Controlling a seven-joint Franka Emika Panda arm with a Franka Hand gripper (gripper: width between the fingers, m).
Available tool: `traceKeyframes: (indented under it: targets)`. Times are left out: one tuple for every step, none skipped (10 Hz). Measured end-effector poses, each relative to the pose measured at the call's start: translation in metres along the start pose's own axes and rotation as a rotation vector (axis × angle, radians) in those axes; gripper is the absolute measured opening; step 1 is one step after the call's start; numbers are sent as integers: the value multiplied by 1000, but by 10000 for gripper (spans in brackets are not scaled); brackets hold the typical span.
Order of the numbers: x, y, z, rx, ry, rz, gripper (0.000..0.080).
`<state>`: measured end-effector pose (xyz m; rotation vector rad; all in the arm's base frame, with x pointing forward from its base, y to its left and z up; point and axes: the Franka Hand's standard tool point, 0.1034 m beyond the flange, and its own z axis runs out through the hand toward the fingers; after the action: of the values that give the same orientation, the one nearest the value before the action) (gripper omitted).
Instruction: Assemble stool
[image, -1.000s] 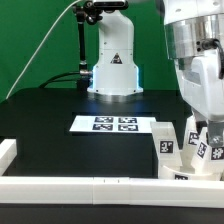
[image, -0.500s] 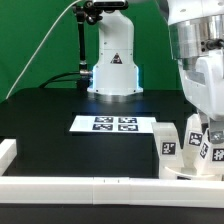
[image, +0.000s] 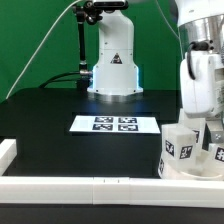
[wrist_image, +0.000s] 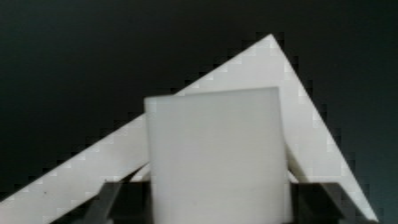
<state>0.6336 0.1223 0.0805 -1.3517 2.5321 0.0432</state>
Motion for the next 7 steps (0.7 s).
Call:
traceKeyframes:
  targets:
    - [-2, 1, 0, 1, -8, 23, 341]
    - [-2, 1, -1, 1, -18, 49, 341]
    - [-1, 1, -1, -1, -24, 39, 341]
    - [-1, 1, -1, -3, -28, 78, 341]
    - [0, 1, -3, -13, -28, -18, 341]
    - [0, -2, -13, -30, -36, -76, 436]
    - [0, -5, -27, -20, -50, -116, 567]
